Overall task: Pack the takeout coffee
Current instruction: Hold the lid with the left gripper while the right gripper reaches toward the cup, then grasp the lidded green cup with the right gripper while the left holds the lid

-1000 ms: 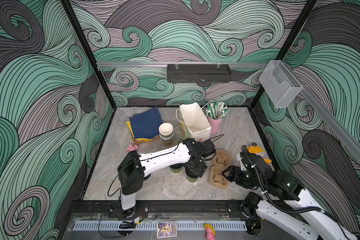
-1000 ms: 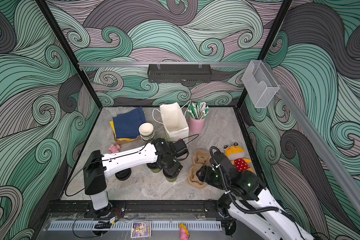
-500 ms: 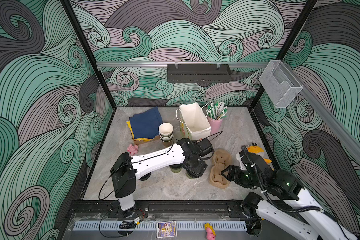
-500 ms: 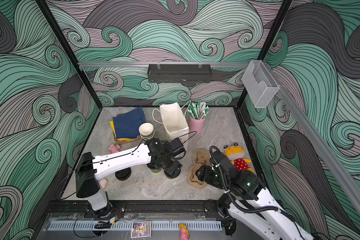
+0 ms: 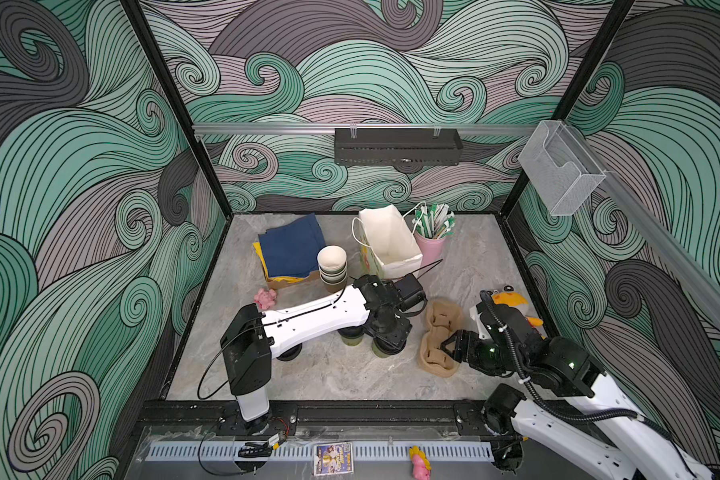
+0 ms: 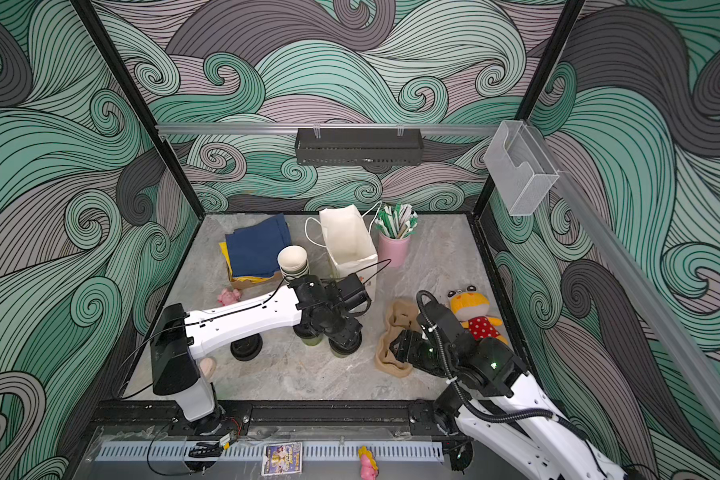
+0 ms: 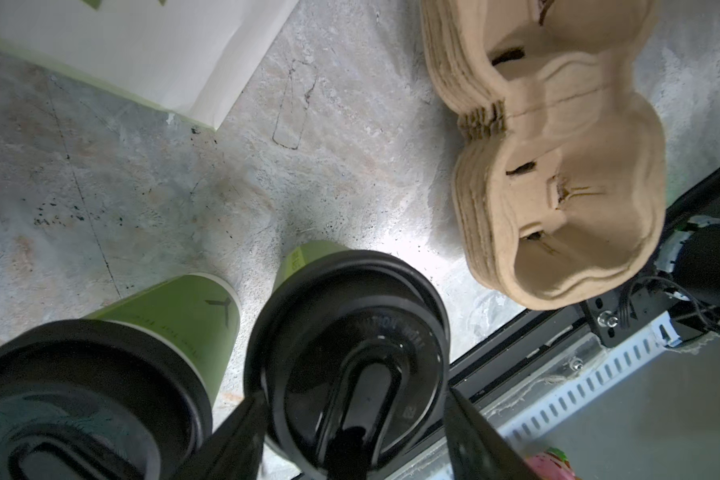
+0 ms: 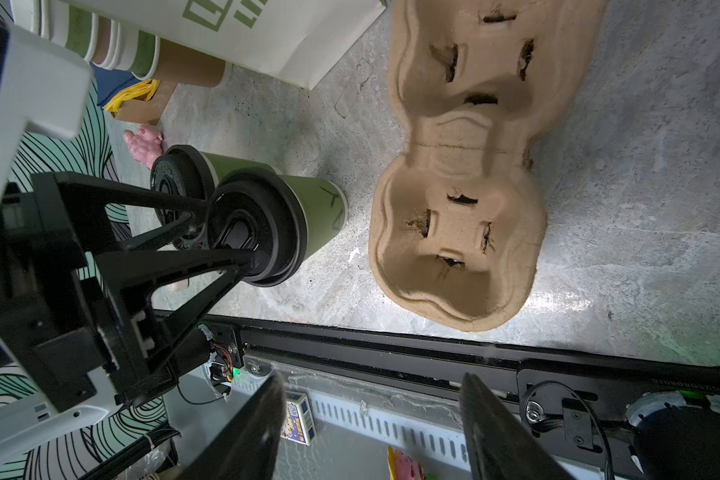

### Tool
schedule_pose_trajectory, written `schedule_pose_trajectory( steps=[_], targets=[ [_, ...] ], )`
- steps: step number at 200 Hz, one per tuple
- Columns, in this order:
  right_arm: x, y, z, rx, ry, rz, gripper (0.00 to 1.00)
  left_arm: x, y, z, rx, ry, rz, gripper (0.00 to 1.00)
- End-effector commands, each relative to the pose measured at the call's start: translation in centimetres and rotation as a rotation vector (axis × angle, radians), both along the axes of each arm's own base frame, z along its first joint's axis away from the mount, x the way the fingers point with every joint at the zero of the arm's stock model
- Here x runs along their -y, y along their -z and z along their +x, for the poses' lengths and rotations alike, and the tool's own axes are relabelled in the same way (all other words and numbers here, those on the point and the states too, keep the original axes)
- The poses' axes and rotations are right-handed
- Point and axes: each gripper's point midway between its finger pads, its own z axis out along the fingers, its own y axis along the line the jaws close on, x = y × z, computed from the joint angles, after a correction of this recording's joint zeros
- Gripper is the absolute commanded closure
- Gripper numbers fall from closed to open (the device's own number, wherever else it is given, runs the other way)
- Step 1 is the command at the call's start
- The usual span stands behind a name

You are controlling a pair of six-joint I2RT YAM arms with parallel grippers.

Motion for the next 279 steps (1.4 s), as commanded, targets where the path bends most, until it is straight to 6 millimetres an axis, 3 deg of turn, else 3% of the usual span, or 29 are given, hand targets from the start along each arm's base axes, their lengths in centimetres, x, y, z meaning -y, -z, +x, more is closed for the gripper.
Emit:
schedule_pose_trajectory(
  steps=[1, 114, 155, 185, 234, 279],
  targets=[
    [-0.2, -0.1, 0.0, -0.007, -0.014, 0.003, 0.31, -1.8, -0.2, 0.1, 0.000, -0.047, 0.040, 0.35],
    [-1.8, 0.5, 0.3, -0.027, -0.063, 0.035, 0.31, -1.4, -2.8, 0.4, -0.007, -0.160, -0.157, 0.33],
    [-4.9, 0.7, 1.1, -0.037, -0.107, 0.160, 0.37, -4.1, -2.9, 0.7, -0.048, -0.287, -0.146, 0.49],
    [-6.8, 0.9, 2.0, -0.047, -0.127, 0.206, 0.43, -4.3, -2.6, 0.0, -0.116, -0.295, -0.147, 0.56],
    [-9.3, 1.3, 3.1, -0.047, -0.163, 0.227, 0.50, -4.6, -1.4, -0.5, -0.176, -0.279, -0.094, 0.58],
    [-11.3, 2.9, 3.6, -0.065, -0.191, 0.196, 0.52, -3.9, -1.2, 0.2, -0.171, -0.275, -0.127, 0.59]
  ],
)
